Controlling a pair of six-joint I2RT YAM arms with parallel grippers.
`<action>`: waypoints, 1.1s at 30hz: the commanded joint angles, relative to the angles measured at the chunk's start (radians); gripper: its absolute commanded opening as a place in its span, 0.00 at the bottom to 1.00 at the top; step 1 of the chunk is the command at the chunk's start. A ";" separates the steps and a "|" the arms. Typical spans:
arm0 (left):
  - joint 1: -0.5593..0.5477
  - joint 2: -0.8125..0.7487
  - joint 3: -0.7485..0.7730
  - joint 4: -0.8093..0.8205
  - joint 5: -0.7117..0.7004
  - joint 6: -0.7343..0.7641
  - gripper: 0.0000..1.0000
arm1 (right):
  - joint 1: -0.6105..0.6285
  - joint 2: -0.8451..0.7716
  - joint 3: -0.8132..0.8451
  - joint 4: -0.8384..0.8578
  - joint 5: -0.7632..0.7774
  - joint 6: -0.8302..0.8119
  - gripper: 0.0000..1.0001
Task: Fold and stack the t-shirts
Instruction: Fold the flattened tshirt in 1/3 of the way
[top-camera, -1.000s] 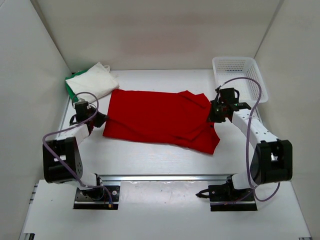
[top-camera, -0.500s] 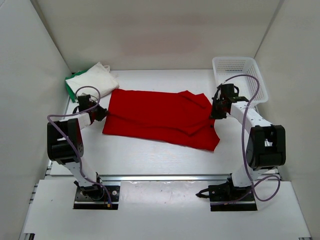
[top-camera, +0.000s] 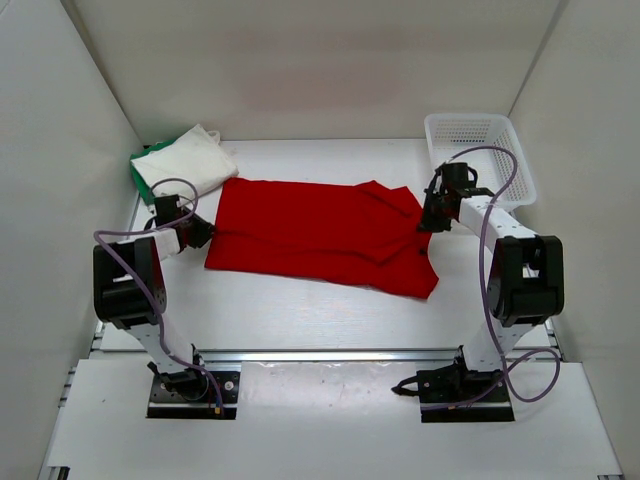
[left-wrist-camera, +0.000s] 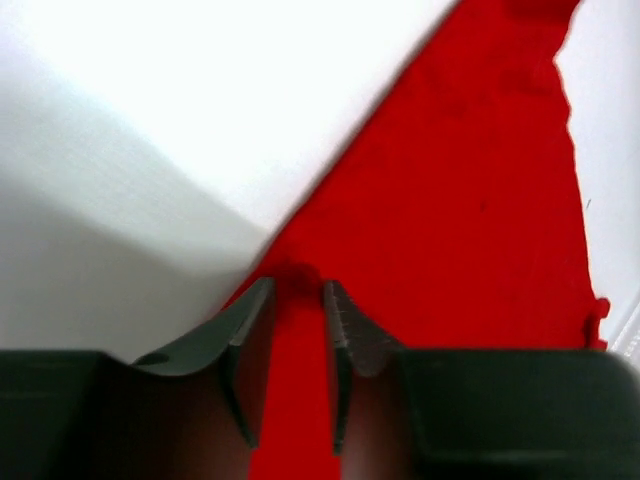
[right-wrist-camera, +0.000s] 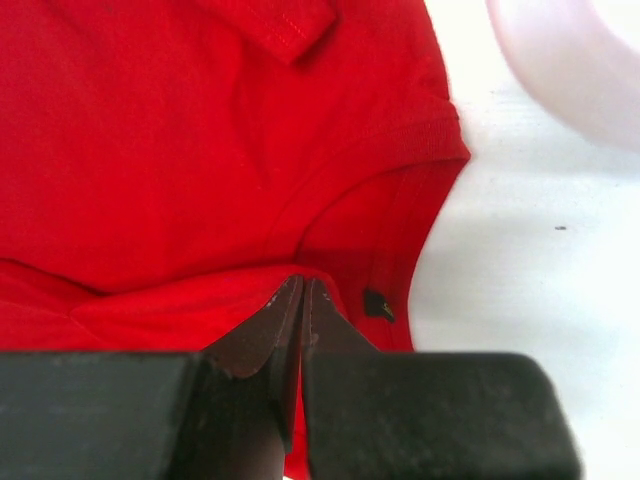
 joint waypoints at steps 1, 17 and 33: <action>0.027 -0.088 -0.047 0.017 -0.003 -0.018 0.39 | -0.022 0.006 0.052 0.069 -0.031 0.029 0.00; 0.035 -0.421 -0.368 -0.092 0.061 0.035 0.52 | 0.092 -0.533 -0.486 0.230 0.069 0.220 0.21; 0.000 -0.315 -0.406 0.043 0.061 -0.021 0.22 | -0.010 -0.700 -0.777 0.331 0.070 0.241 0.38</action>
